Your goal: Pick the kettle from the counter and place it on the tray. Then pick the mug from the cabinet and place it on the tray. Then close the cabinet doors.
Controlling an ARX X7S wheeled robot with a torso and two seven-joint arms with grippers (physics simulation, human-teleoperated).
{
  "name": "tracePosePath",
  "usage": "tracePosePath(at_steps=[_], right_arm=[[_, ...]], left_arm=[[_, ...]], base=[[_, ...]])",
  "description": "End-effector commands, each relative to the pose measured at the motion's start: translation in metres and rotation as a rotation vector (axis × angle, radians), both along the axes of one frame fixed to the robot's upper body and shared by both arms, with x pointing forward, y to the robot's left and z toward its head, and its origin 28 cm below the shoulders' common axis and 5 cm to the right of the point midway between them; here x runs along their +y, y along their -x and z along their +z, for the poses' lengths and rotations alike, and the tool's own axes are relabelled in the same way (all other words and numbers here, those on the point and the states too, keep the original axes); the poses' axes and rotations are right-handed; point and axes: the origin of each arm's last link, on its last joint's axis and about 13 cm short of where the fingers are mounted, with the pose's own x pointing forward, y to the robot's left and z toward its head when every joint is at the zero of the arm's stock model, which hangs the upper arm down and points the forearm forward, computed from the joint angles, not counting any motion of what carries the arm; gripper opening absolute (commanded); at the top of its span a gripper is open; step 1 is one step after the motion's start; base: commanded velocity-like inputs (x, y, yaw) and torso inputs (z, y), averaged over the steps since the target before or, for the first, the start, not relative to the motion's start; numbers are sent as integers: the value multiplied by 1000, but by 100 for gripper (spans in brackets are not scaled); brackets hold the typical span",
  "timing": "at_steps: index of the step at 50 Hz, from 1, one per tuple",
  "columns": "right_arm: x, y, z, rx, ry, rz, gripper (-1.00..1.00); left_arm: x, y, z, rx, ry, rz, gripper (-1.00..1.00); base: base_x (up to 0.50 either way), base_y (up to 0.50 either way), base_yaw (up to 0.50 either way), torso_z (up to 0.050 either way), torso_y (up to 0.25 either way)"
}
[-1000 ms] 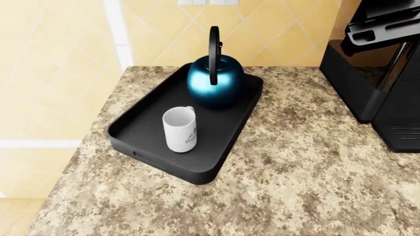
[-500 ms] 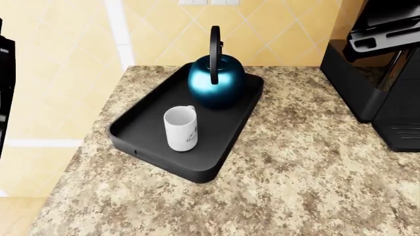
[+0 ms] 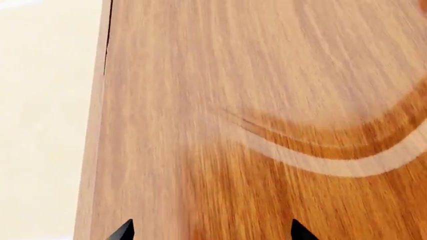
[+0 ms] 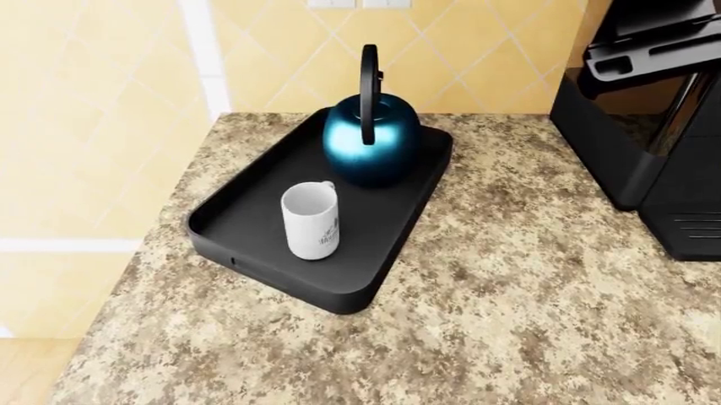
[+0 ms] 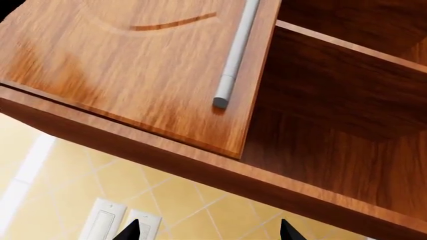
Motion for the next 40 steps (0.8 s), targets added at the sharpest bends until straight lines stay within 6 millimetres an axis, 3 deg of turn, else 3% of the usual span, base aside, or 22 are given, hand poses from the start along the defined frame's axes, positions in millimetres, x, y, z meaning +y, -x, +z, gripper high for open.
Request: tracePosePath(at_steps=[1,12,23,31,40], right_arm=[[1,-2,0,2,4,4,100],[2,-1,-1,4,2,2,100],[2,5,1,-18,7,-7,100],[5,19,-3,-71,62,-35,100],[4,43,-4,-128,120,-119,100]], left_arm=[[11,43,3,-51,12,-73,100],[18,98,-31,-82,31,-181,100],[18,123,-81,-35,-3,-243,100],[21,127,-119,3,-8,-219,100],[27,122,-137,20,11,-183,100]], base=[[0,0,0,0,0],[0,0,0,0,0],[0,0,0,0,-1],[0,0,0,0,0],[0,0,0,0,0]])
